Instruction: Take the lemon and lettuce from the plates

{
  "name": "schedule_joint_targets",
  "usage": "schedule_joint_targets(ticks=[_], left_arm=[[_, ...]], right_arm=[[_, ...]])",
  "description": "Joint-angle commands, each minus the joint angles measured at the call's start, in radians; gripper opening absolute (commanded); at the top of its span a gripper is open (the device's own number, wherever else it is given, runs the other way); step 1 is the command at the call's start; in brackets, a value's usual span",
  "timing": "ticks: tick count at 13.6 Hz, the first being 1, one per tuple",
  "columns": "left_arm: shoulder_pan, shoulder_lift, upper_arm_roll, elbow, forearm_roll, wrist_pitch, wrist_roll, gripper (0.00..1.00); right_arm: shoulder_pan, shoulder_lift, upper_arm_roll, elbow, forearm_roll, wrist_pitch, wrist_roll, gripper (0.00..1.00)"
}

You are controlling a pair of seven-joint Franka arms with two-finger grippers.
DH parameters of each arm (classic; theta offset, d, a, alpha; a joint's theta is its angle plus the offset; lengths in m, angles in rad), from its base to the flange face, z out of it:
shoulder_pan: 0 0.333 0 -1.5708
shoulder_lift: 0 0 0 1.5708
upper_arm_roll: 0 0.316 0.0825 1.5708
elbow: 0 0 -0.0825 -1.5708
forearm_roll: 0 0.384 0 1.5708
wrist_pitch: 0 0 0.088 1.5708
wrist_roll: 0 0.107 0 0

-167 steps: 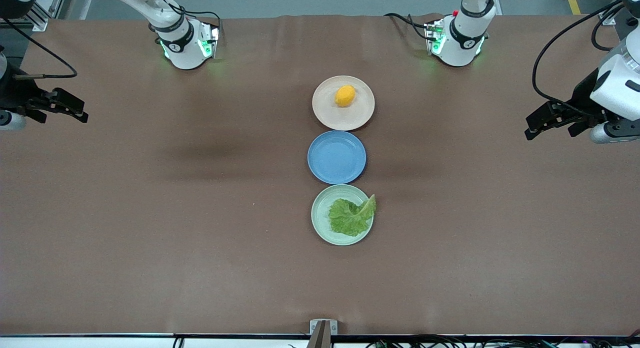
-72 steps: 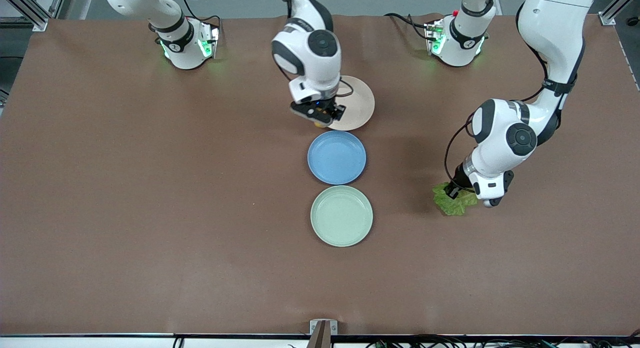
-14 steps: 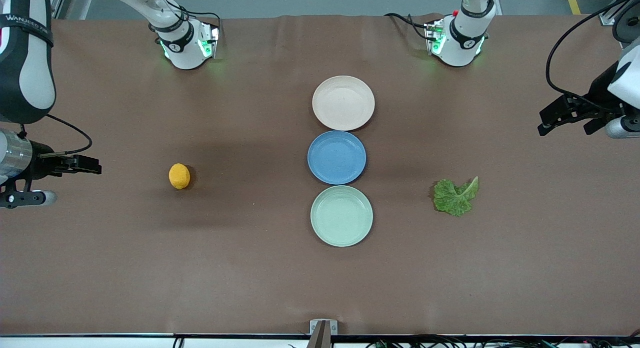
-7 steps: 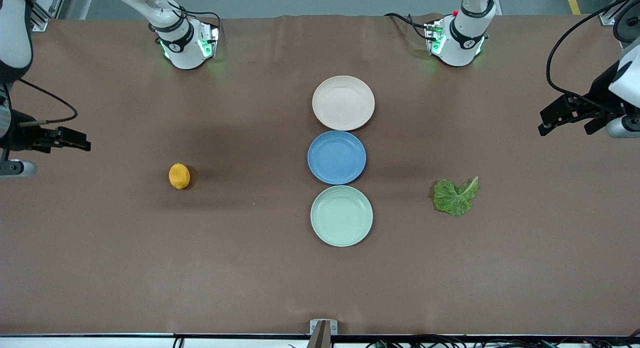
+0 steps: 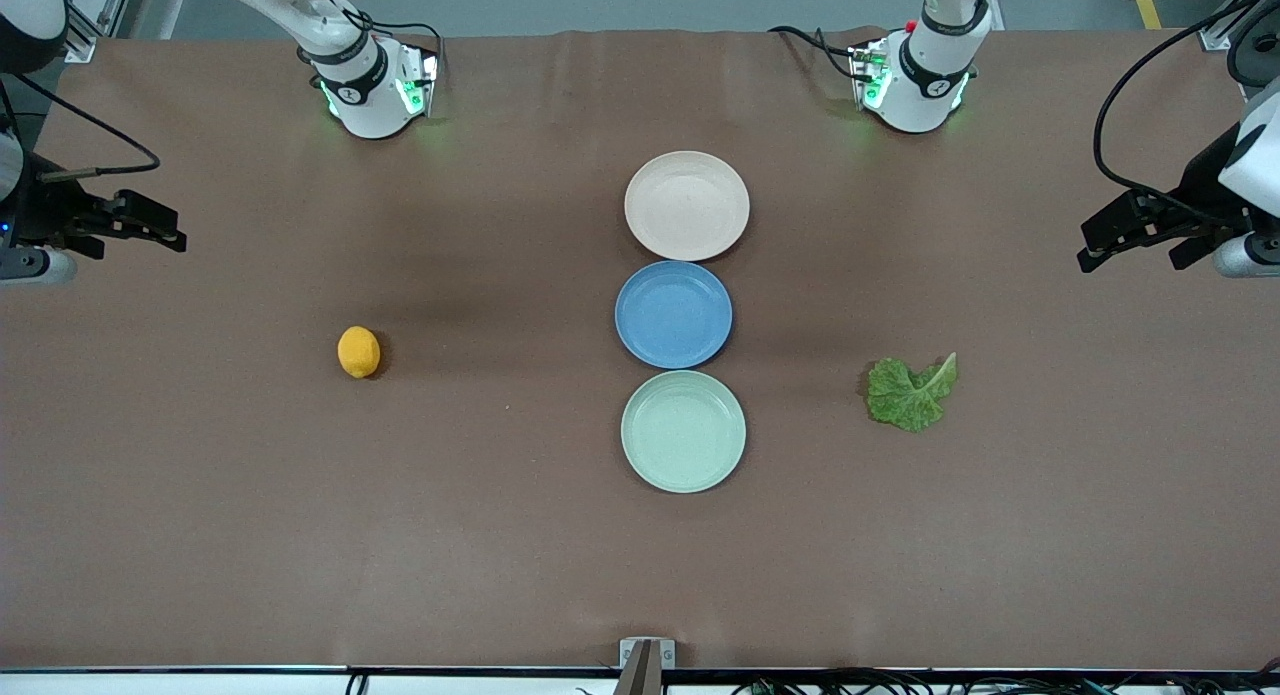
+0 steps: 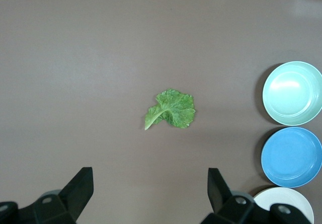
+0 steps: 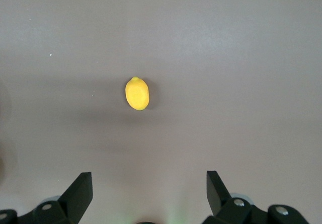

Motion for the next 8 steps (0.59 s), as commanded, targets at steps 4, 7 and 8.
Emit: schedule_joint_targets(ticks=[4, 7, 8], left_arm=[[0.007, 0.008, 0.000, 0.024, -0.015, -0.021, 0.010, 1.00], [0.007, 0.008, 0.000, 0.024, -0.015, -0.021, 0.010, 1.00], [0.006, 0.008, -0.002, 0.024, -0.015, -0.021, 0.009, 1.00]], right_arm=[[0.000, -0.040, -0.003, -0.040, -0.002, 0.041, -0.005, 1.00], [0.002, -0.044, -0.002, -0.038, -0.002, 0.064, -0.005, 1.00], [0.002, -0.053, 0.000, -0.040, -0.002, 0.067, -0.005, 1.00]])
